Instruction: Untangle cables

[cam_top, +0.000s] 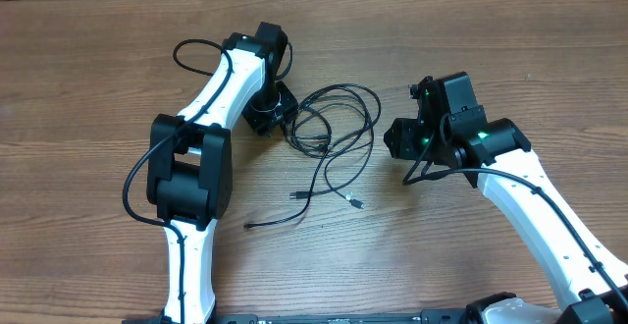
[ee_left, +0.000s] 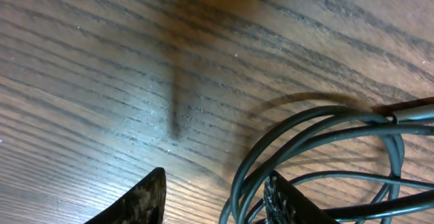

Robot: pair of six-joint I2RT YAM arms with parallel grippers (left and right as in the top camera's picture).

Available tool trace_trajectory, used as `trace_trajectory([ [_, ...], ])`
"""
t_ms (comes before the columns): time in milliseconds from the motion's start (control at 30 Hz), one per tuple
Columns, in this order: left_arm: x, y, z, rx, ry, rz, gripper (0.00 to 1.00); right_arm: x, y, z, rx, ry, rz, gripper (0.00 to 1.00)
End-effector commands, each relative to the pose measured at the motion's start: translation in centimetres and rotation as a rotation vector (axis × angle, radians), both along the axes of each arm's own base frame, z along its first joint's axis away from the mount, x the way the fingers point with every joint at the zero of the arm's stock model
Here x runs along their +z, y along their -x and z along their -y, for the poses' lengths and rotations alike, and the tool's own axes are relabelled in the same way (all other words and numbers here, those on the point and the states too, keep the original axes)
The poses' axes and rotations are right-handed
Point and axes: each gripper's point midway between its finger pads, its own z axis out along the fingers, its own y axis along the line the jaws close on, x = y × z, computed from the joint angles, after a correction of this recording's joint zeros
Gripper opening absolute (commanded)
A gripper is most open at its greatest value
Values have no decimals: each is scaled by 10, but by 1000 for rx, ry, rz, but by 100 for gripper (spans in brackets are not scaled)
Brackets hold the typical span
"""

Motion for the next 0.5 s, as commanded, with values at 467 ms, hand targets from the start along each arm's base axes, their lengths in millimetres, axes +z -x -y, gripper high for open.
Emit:
trace_trajectory([
  [467, -17, 10, 5, -5, -5, -26, 42, 10, -7, 1, -4, 4, 32, 51],
])
